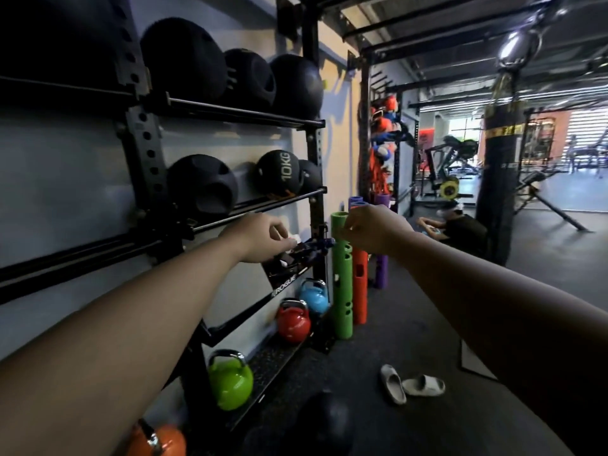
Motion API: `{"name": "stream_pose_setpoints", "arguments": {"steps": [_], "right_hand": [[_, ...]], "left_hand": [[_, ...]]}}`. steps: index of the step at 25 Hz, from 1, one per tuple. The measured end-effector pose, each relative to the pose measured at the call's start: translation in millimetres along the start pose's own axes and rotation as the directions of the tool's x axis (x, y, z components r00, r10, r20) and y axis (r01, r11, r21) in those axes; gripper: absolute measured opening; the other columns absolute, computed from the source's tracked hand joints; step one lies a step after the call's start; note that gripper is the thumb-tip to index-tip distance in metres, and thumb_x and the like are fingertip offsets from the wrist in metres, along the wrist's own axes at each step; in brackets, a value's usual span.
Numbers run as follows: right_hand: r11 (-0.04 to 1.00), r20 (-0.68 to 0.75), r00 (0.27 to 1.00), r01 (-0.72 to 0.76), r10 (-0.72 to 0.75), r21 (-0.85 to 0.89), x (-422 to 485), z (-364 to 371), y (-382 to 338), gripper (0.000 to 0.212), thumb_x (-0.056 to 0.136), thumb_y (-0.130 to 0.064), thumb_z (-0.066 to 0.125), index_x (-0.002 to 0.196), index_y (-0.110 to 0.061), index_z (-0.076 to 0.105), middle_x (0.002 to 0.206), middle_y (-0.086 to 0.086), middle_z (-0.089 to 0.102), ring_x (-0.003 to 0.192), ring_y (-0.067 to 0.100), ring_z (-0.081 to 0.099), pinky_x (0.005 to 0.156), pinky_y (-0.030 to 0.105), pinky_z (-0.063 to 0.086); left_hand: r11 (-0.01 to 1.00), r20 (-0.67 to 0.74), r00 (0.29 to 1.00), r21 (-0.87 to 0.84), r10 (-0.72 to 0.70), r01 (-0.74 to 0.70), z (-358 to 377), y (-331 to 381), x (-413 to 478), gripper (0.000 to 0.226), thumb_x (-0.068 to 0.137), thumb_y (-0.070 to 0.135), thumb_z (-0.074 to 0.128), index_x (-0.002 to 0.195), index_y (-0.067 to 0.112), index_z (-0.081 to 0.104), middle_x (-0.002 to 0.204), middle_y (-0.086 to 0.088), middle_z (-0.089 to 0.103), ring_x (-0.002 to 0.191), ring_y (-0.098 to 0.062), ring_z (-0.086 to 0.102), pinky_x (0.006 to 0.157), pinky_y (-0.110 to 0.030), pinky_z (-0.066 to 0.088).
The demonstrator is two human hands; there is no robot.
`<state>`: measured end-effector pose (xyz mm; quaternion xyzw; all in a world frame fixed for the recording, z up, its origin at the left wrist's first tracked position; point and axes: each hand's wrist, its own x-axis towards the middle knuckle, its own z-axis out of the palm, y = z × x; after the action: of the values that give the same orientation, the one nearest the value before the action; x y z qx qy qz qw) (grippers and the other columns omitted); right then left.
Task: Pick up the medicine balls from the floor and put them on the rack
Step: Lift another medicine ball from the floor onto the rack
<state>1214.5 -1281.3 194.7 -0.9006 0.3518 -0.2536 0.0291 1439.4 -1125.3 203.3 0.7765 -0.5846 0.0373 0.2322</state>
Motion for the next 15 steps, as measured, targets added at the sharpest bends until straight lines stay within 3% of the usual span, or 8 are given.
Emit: {"name": "stream_pose_setpoints", "arguments": {"steps": [3, 8, 12, 15], "right_hand": [[1.0, 0.018, 1.0, -0.009, 0.01, -0.022, 13.0, 6.1, 79.7, 0.025, 0.092, -0.055, 0.064, 0.091, -0.031, 0.068, 0.088, -0.003, 0.068, 0.084, 0.024, 0.068, 0.064, 0.029, 0.051], [0.998, 0.086, 0.994, -0.064, 0.066, -0.018, 64.4, 23.6, 208.4, 0.025, 0.093, -0.055, 0.066, 0.094, -0.03, 0.069, 0.091, -0.003, 0.071, 0.081, 0.018, 0.068, 0.069, 0.032, 0.055], [0.998, 0.1, 0.994, -0.05, 0.052, -0.025, 106.5, 47.9, 256.3, 0.023, 0.093, -0.055, 0.067, 0.097, -0.033, 0.068, 0.094, -0.001, 0.071, 0.076, 0.018, 0.064, 0.061, 0.029, 0.045], [1.0, 0.144, 0.989, -0.026, 0.026, -0.002, 125.7, 80.7, 271.2, 0.026, 0.093, -0.054, 0.067, 0.106, -0.033, 0.072, 0.1, 0.0, 0.071, 0.081, 0.021, 0.066, 0.064, 0.032, 0.049]], "left_hand": [[1.0, 0.043, 0.999, 0.012, -0.02, 0.02, 44.5, 25.0, 50.3, 0.061, 0.053, 0.083, 0.058, 0.089, 0.035, 0.072, 0.088, 0.018, 0.075, 0.083, -0.008, 0.073, 0.087, -0.039, 0.061], [0.991, 0.107, 0.989, 0.097, -0.099, 0.088, 112.8, 54.6, 130.9, 0.048, 0.062, 0.078, 0.063, 0.089, 0.039, 0.072, 0.096, 0.018, 0.072, 0.095, -0.013, 0.069, 0.091, -0.038, 0.058], [0.979, 0.081, 0.979, 0.097, -0.189, 0.181, 133.6, 46.1, 162.3, 0.05, 0.057, 0.08, 0.06, 0.085, 0.04, 0.072, 0.094, 0.018, 0.071, 0.092, -0.013, 0.069, 0.089, -0.038, 0.058], [0.969, 0.092, 0.968, 0.11, -0.232, 0.222, 150.4, 36.6, 175.6, 0.053, 0.057, 0.08, 0.061, 0.087, 0.038, 0.072, 0.096, 0.016, 0.073, 0.095, -0.015, 0.069, 0.091, -0.041, 0.058]]}}
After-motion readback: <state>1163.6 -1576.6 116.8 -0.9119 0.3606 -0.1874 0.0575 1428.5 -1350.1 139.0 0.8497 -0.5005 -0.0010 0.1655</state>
